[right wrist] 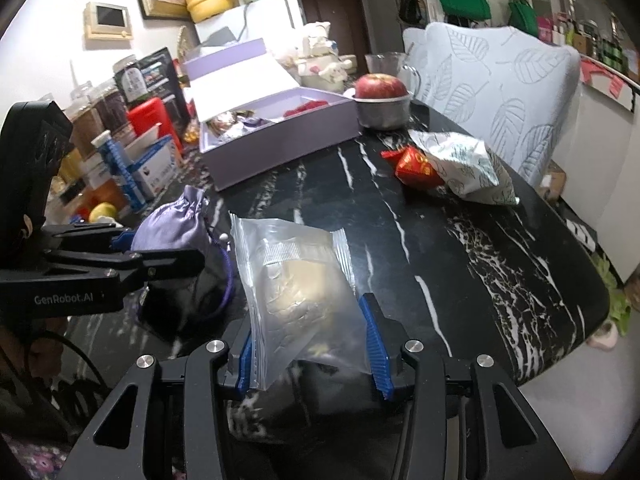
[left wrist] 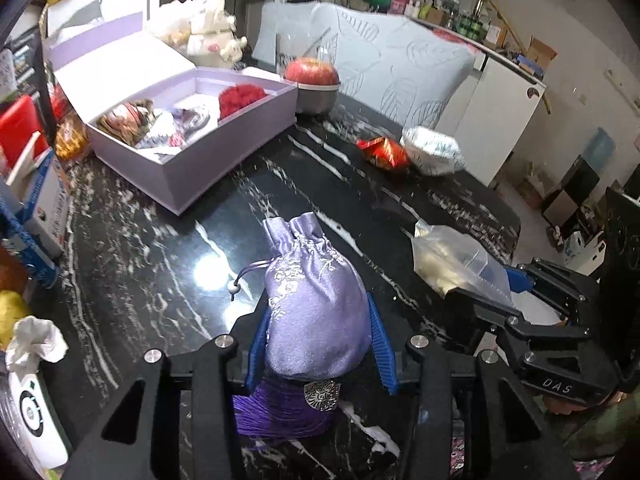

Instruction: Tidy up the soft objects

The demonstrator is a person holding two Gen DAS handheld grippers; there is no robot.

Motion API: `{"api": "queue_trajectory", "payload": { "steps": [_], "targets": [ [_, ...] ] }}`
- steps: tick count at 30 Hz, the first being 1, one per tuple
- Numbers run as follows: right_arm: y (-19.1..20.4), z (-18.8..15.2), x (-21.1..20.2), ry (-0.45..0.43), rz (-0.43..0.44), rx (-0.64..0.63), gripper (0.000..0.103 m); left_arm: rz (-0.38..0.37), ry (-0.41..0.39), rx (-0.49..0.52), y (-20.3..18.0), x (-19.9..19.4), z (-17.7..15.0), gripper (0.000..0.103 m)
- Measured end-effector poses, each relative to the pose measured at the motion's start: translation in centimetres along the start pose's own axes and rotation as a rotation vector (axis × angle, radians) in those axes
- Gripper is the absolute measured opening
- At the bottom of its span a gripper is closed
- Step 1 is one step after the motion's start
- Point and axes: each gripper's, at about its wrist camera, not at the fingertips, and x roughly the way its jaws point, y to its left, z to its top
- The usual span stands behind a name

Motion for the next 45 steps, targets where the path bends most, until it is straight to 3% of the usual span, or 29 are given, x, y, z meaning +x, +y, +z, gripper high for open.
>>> {"api": "queue_trajectory", "payload": {
  "steps": [9, 15, 24, 36, 45],
  "targets": [
    [1.4, 1.7, -2.8, -0.073, 0.059, -0.052, 0.045, 0.054, -0.151, 0.039, -1.3, -4.9, 2.0, 0.044],
    [2.4, 4.4, -5.2, -0.153, 0.096, -0.107, 0.045, 0.084, -0.261, 0.089, -2.1, -7.9, 4.5, 0.044],
    [3.4, 8.8, -7.1, -0.264, 0.130, -0.151, 0.045, 0.100, -0.360, 0.120, -1.8, -10.3, 8.4, 0.044],
    [4.3, 16.1, -5.9, -0.342, 0.128, -0.230, 0.045, 0.117, -0.397, 0.117, 1.4, -9.6, 14.9, 0.044],
    [4.4, 22.6, -2.6, -0.354, 0.139, -0.263, 0.045, 0.183, -0.424, 0.124, 4.3, -8.3, 20.1, 0.044]
  ]
}}
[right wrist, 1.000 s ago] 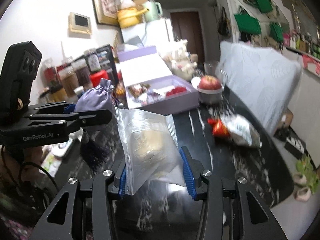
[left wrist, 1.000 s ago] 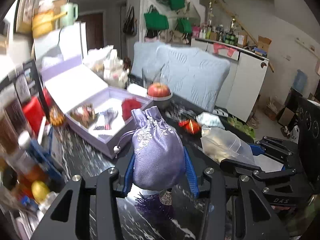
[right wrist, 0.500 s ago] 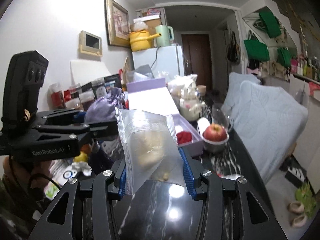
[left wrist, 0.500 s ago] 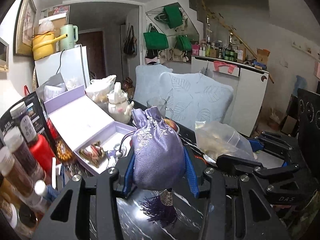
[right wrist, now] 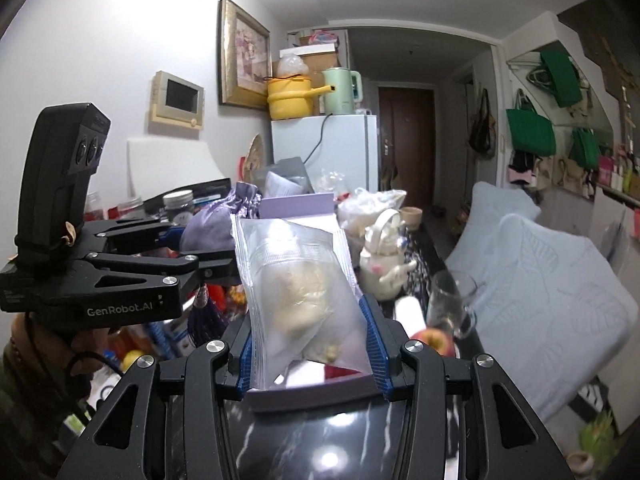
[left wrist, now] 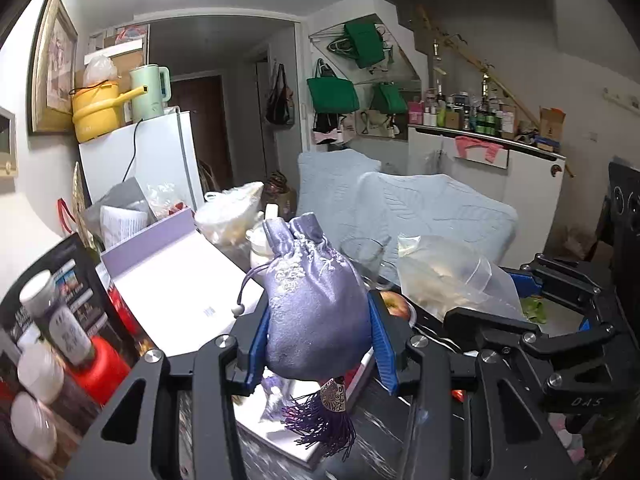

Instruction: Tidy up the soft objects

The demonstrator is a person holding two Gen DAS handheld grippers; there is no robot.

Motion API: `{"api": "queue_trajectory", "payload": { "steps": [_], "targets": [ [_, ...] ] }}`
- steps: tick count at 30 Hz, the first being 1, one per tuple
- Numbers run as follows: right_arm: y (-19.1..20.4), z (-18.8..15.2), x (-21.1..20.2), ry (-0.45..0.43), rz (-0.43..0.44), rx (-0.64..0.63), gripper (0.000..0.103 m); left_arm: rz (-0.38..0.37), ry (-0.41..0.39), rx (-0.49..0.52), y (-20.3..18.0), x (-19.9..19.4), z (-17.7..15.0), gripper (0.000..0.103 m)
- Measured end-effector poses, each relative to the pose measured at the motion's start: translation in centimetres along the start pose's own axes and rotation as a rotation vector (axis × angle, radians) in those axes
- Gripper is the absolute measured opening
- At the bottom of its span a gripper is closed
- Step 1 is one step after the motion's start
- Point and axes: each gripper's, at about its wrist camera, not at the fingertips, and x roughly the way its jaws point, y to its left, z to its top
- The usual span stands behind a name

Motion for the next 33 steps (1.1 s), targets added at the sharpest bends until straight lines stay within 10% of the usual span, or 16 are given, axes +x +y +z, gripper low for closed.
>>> {"api": "queue_trajectory", "payload": {
  "steps": [33],
  "targets": [
    [-6.0, 2.4, 18.7, 0.268, -0.049, 0.016, 0.045, 0.108, 0.345, -0.087, 7.5, 18.2, -1.1, 0.044]
  ]
}}
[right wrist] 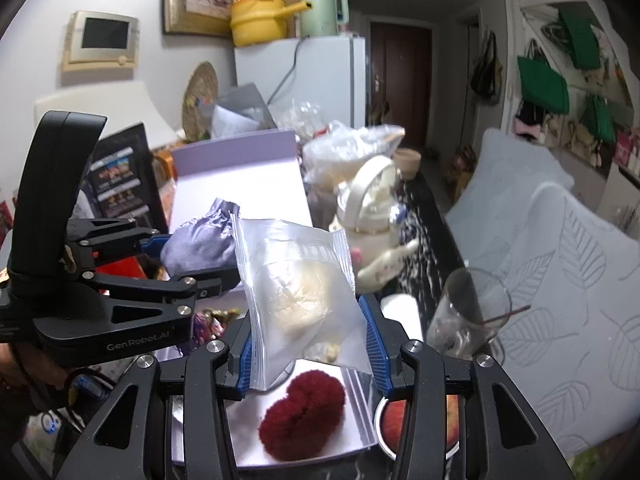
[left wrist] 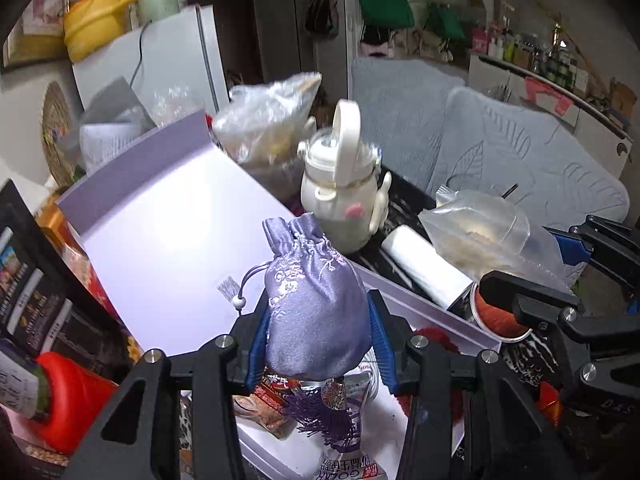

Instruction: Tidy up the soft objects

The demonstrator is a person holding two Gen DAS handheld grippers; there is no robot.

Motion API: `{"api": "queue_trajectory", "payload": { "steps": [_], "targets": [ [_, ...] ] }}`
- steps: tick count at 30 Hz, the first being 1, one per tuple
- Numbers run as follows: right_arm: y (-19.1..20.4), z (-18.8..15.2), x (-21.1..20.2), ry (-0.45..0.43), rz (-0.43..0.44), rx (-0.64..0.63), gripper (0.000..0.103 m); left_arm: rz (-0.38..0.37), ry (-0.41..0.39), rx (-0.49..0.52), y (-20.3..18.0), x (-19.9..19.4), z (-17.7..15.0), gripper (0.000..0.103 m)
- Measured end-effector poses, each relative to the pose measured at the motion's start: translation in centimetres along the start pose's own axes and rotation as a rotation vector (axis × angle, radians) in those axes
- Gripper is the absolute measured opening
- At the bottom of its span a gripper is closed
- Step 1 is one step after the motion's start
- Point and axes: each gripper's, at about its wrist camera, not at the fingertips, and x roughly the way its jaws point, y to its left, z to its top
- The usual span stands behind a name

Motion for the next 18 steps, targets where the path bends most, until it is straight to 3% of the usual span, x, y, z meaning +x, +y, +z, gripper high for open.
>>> {"api": "queue_trajectory", "payload": {
  "steps": [18],
  "targets": [
    [-0.4, -3.6, 7.4, 0.205, -0.033, 0.007, 0.045, 0.030, 0.207, 0.046, -0.9, 6.4, -3.1, 0.044]
  ]
}}
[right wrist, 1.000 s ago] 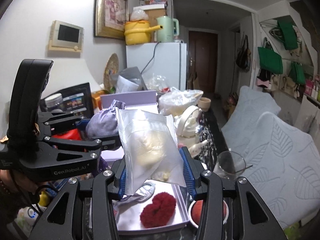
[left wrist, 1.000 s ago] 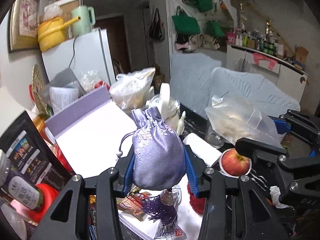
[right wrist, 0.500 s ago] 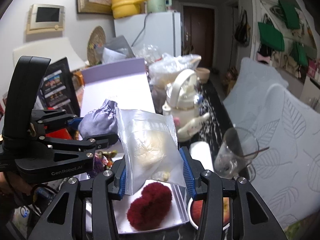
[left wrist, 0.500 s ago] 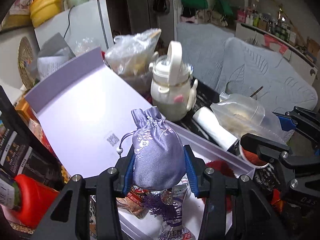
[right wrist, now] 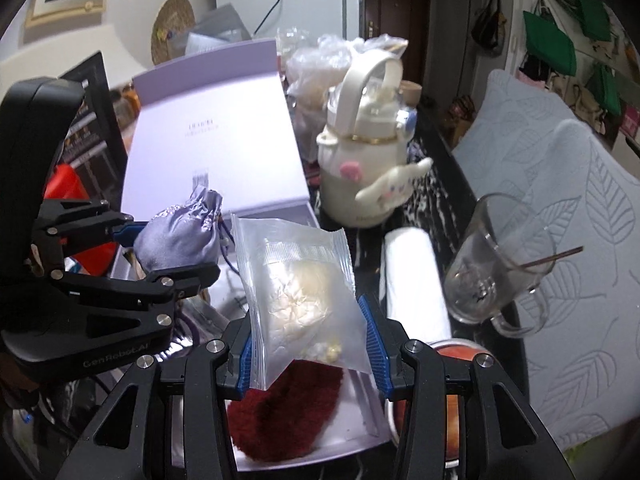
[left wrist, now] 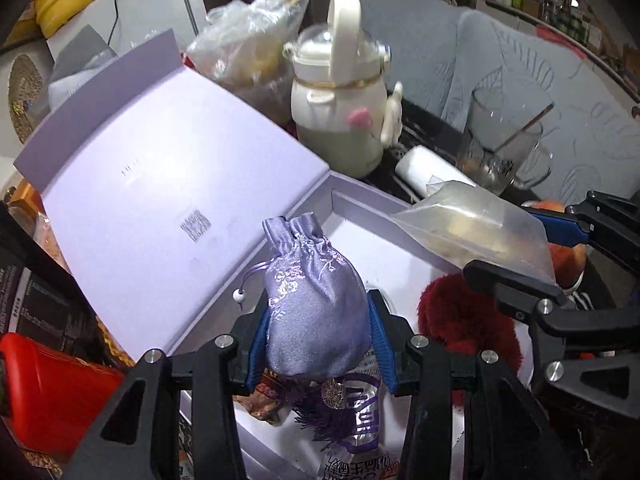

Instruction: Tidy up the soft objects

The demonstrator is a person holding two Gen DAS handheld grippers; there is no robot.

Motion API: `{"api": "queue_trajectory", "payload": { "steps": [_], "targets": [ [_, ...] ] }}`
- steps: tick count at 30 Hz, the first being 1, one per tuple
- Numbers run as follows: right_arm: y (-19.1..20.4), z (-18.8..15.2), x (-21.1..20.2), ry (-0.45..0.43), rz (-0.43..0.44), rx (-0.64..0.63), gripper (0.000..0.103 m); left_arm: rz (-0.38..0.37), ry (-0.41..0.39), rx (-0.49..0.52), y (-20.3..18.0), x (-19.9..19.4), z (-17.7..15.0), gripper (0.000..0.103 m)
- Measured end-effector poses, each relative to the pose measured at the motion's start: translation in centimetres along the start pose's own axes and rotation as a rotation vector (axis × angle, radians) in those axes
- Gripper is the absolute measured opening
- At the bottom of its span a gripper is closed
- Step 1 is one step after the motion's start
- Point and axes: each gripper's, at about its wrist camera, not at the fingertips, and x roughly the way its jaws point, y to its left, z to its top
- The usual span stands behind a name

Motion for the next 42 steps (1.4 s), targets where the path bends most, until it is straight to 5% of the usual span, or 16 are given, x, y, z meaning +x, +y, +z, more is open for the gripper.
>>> {"api": "queue_trajectory", "payload": {
  "steps": [17, 28, 34, 37, 42],
  "targets": [
    [0.7, -1.1, 3.7, 0.119, -0.032, -0.005, 0.045, -0.011, 0.156, -0.016, 0.2, 4.0, -0.5, 0.044],
    [0.9, -0.9, 3.4, 0.132, -0.049, -0.005, 0.047, 0.021, 0.123, -0.031, 0.6, 2.8, -0.6, 0.045],
    [1.0, -0.8, 2.3, 0.123, -0.067, -0.012, 0.067, 0.070, 0.110, -0.010, 0.7, 1.1, -0.4, 0.048],
    [1.2, -0.7, 1.6, 0.111, -0.095, -0.030, 0.068, 0.101, 0.101, -0.015, 0.9, 0.7, -0.3, 0.058],
    [1.2, -0.5, 0.1, 0.092, -0.110, -0.024, 0.069, 0.118, 0.077, -0.033, 1.5, -0.9, -0.1, 0.058]
  ]
}}
